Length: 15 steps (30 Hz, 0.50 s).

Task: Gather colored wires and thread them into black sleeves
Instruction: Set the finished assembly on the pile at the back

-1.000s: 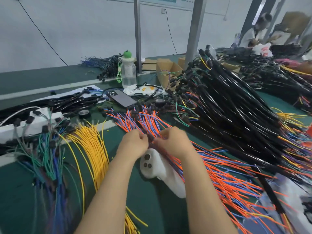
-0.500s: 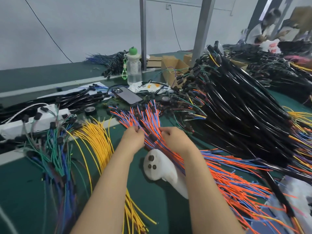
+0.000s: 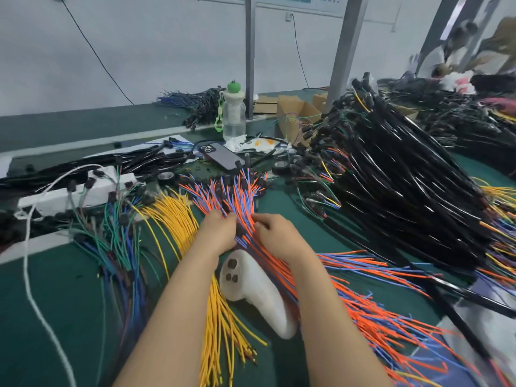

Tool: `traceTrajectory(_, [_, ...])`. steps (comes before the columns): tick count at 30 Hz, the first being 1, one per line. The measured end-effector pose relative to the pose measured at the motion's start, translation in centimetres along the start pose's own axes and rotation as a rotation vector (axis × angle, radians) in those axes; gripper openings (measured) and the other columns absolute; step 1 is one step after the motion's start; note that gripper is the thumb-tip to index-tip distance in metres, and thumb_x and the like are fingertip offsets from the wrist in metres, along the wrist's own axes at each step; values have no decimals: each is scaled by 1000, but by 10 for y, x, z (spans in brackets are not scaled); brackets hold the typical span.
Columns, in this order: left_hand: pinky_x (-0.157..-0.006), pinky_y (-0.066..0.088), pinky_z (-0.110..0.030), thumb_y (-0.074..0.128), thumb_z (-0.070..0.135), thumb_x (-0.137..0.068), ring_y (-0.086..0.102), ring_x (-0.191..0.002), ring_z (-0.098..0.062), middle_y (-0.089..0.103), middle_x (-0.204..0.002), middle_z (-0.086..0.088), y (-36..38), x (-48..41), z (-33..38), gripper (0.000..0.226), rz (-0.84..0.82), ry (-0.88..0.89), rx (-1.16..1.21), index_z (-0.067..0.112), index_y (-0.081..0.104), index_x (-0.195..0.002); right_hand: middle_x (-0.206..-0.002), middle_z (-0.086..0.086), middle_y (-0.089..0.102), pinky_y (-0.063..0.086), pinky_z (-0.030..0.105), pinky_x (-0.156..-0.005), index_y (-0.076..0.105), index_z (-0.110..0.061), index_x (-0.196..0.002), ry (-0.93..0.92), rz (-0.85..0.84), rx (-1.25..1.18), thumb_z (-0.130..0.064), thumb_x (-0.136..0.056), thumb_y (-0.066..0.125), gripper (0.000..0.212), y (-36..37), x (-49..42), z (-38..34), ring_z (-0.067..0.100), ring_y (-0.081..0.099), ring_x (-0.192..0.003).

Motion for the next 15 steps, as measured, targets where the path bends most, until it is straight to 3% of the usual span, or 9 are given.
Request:
traceTrajectory(1, [-83,54,-40,44,20,-98,48,-77,-19,43,-81,-1,-2,2,0,11,-16,-13,37,12,47,-90,-130,9,61,36,25,-95,60,-12,-129,10,0,-7,-15,-99,42,35,-3,2,-1,24,52,-123])
traceTrajectory(3, [-79,50,-32,43,19,-99,49,-85,-21,49,-87,-5,-9,2,1,12,-50,-23,61,15,49,-90,-99,14,66,37,30,-79,66,-6,-104,18,35,22,-17,-98,44,26,-13,13,-5,30,57,-100])
traceTrajectory(5, [-79,40,-30,42,19,-98,47,-80,-19,49,-83,-7,-15,-1,1,23,-27,0,24,17,47,-76,-78,12,54,34,33,-68,58,-4,-81,30,91,118,-27,-95,50,27,-22,33,-10,33,49,-83])
traceTrajectory(9, [-65,28,-29,40,19,-98,37,-66,-16,35,-67,2,-14,3,9,36,39,89,-52,25,33,-63,-79,6,54,33,29,-58,54,-16,-78,99,-61,287,-46,-80,64,32,-13,82,-32,31,51,-81])
traceTrajectory(11, [-58,28,-28,39,20,-99,37,-62,-13,37,-68,5,-10,10,16,34,21,133,-102,24,37,-65,-98,7,61,36,28,-66,56,-18,-98,133,-131,333,-48,-77,68,39,-2,95,-38,31,57,-94])
traceTrajectory(13, [-64,34,-26,41,23,-99,46,-78,-17,47,-81,3,-6,11,21,21,-19,158,-81,20,54,-83,-115,8,61,41,31,-75,52,-14,-115,132,-131,356,-46,-78,70,51,4,100,-39,30,57,-108])
traceTrajectory(15, [-79,33,-26,42,27,-99,48,-91,-17,51,-103,0,-6,11,25,27,-33,172,-63,13,55,-119,-115,10,62,41,31,-75,54,-13,-114,131,-127,319,-41,-81,70,47,1,101,-39,30,57,-107])
Point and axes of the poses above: each hand's wrist, its own x-axis away from the middle knuckle, its own y-axis out of the palm, z = x × y, the point moved 1 cm from there along -x, towards the middle knuckle
